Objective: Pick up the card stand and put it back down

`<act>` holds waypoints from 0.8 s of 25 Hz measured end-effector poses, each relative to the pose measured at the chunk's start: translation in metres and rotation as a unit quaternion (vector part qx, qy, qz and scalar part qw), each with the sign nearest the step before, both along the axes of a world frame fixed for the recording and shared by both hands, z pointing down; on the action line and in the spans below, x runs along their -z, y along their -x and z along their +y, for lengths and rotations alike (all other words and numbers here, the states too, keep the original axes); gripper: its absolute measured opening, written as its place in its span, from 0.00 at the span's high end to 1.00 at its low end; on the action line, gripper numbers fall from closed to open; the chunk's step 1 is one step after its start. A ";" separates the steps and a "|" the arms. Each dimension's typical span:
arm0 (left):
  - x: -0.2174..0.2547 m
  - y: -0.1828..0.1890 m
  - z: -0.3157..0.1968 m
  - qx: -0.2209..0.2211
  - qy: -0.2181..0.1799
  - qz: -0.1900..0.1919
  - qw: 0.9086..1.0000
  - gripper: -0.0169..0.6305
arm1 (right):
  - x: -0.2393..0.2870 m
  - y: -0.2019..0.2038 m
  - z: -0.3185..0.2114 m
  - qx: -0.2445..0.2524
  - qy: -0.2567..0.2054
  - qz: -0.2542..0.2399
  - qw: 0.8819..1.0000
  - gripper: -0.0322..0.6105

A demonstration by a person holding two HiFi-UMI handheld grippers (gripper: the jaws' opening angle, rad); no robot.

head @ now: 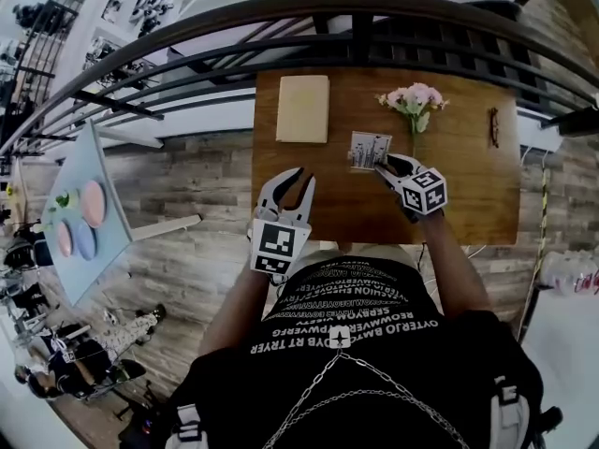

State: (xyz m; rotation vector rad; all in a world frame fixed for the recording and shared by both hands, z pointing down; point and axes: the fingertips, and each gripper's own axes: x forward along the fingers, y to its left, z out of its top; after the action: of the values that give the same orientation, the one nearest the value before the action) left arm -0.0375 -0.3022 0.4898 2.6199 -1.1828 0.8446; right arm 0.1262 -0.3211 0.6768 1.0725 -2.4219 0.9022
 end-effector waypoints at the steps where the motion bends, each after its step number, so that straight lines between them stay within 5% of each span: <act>1: -0.002 0.001 -0.001 0.002 0.002 -0.001 1.000 0.83 | -0.005 0.000 -0.001 0.001 0.004 0.000 1.000 0.70; 20: -0.019 0.012 0.008 0.028 0.028 -0.019 0.999 0.83 | -0.096 -0.017 0.005 0.001 0.041 0.059 0.997 0.70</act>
State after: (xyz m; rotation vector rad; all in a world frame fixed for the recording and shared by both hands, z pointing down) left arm -0.0499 -0.2938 0.5085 2.5255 -1.2177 0.9067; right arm 0.1430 -0.3165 0.7724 1.0639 -2.2696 0.9017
